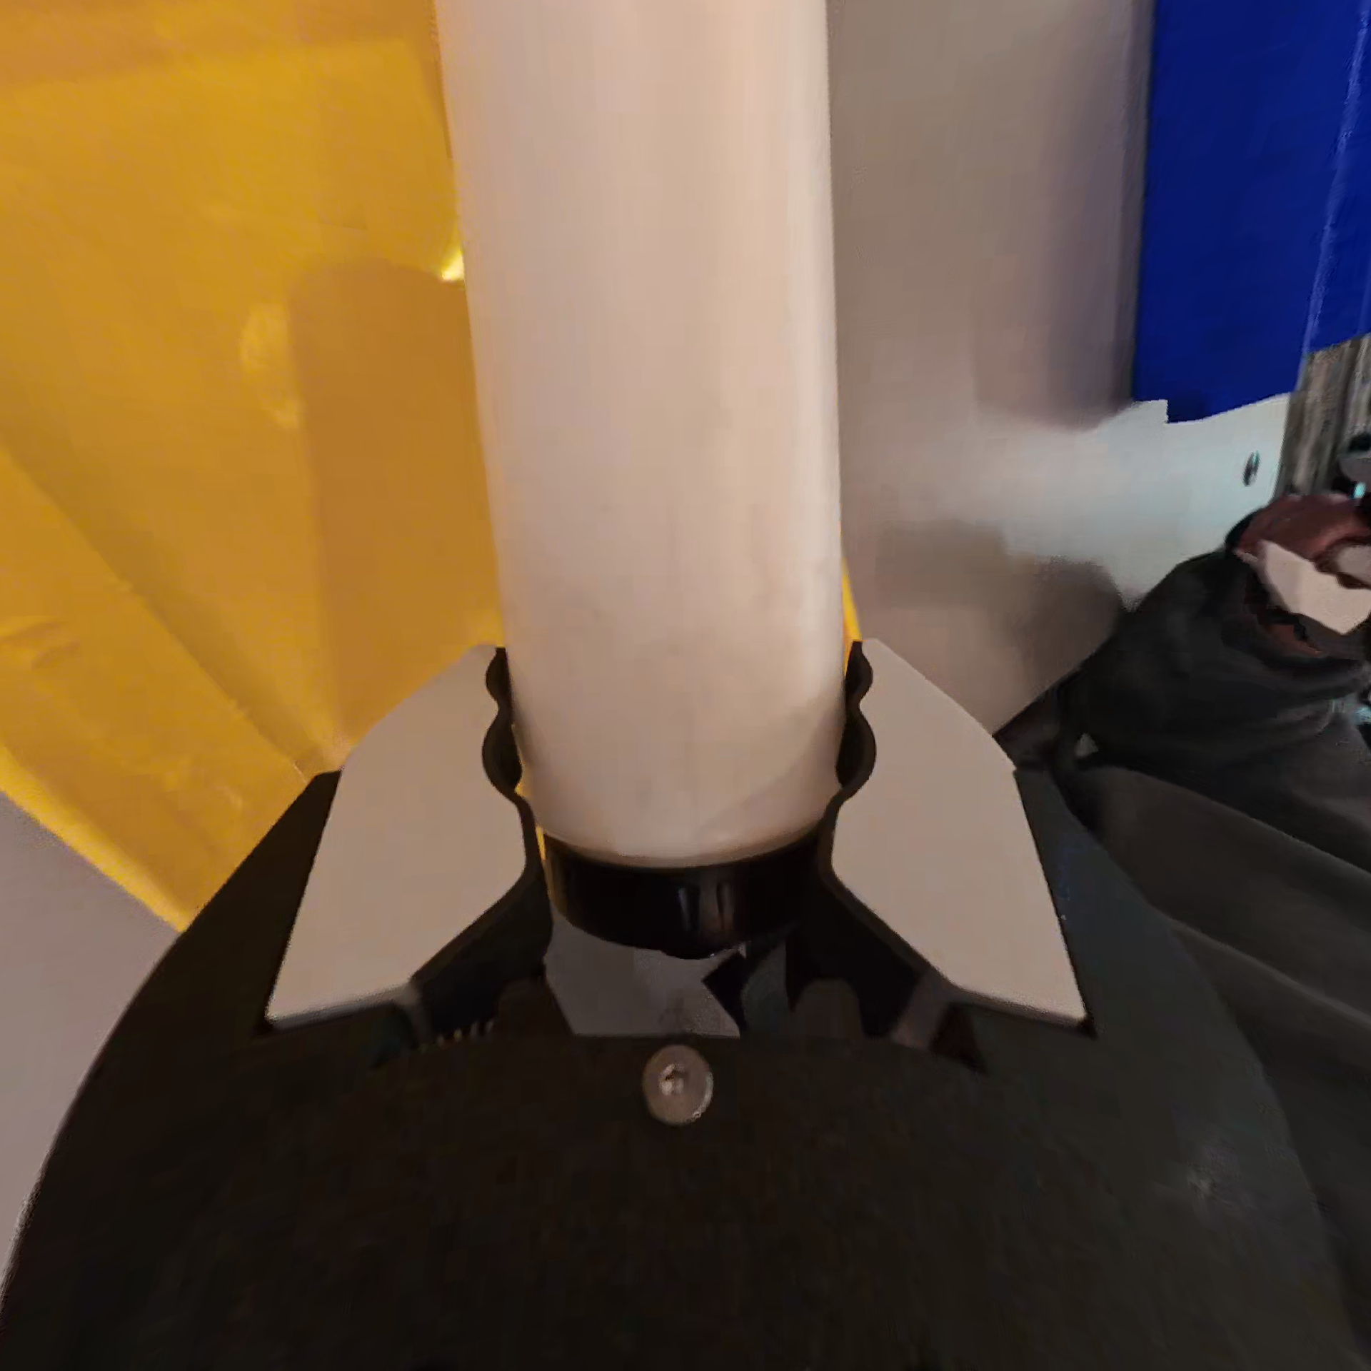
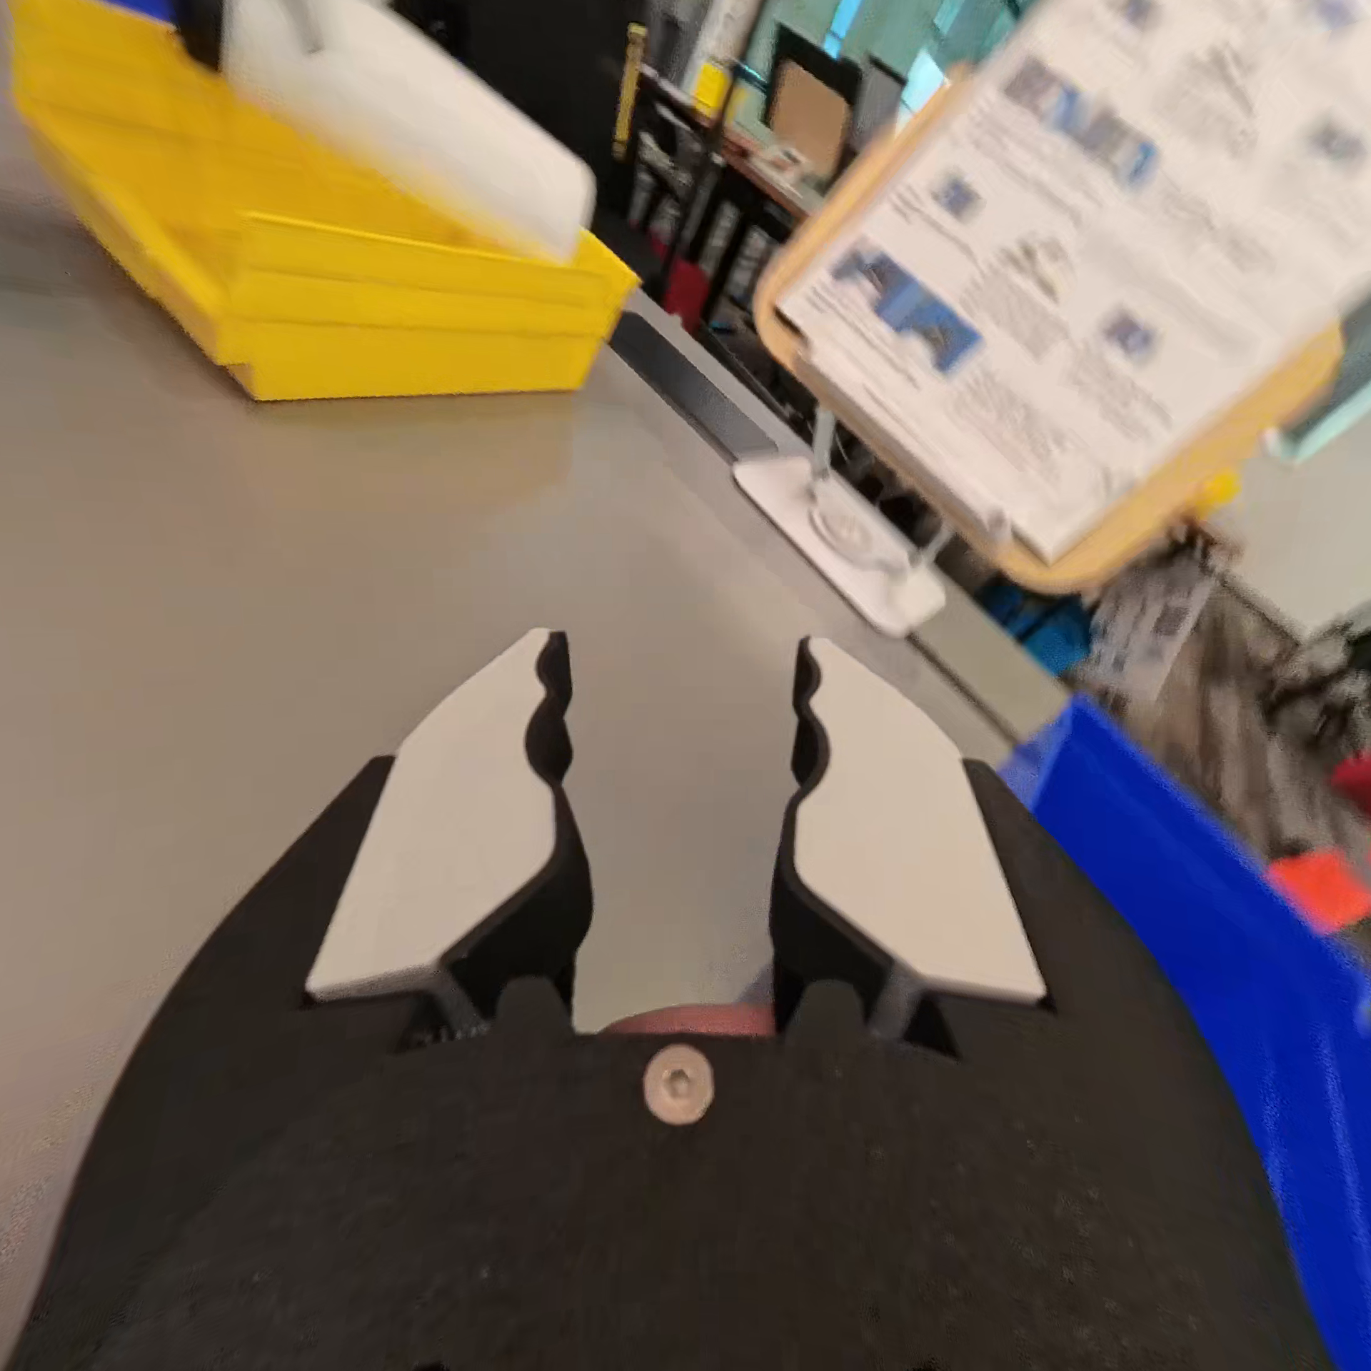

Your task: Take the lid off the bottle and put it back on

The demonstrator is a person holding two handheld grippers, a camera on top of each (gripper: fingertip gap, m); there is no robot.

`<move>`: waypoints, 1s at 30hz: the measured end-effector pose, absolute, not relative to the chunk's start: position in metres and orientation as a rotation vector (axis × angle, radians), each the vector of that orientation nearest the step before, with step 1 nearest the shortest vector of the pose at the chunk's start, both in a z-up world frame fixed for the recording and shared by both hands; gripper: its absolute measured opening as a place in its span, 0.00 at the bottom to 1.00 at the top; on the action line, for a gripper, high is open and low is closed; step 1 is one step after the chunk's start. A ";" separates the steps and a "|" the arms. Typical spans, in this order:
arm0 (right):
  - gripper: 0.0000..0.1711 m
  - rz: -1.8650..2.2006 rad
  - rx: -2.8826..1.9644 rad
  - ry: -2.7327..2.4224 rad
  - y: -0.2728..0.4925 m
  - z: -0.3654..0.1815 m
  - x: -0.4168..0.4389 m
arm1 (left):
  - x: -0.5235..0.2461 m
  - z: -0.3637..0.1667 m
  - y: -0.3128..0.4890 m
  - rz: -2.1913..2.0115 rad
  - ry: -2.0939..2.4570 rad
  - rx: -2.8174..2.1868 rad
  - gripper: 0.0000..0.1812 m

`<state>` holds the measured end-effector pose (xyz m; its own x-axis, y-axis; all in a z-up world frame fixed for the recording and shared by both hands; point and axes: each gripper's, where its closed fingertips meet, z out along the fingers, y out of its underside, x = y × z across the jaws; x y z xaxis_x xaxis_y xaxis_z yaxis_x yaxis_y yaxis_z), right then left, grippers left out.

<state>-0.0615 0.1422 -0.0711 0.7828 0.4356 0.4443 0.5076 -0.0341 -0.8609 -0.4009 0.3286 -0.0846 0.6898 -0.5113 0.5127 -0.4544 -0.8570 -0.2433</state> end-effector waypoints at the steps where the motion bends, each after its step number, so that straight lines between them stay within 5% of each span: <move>1: 0.37 -0.108 -1.614 -0.845 0.152 -0.065 -0.081 | -0.396 -0.073 0.326 -0.879 0.845 -2.795 0.46; 13: 0.54 -0.536 -1.264 -1.354 0.271 -0.021 -0.215 | -0.268 -0.022 0.271 -0.903 1.359 -2.820 0.46; 23: 0.52 -0.626 -1.228 -1.360 0.294 -0.049 -0.202 | -0.209 -0.049 0.245 -0.980 1.560 -2.839 0.47; 30: 0.52 -0.297 -1.405 -1.138 0.306 -0.060 -0.173 | -0.213 0.014 0.277 -1.169 1.237 -2.428 0.50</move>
<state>-0.1728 0.3059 -0.0596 0.4812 0.4431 0.7564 0.7562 0.2266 -0.6139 -0.2131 0.2774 0.0140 0.3463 -0.7470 0.5676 -0.6086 -0.6393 -0.4700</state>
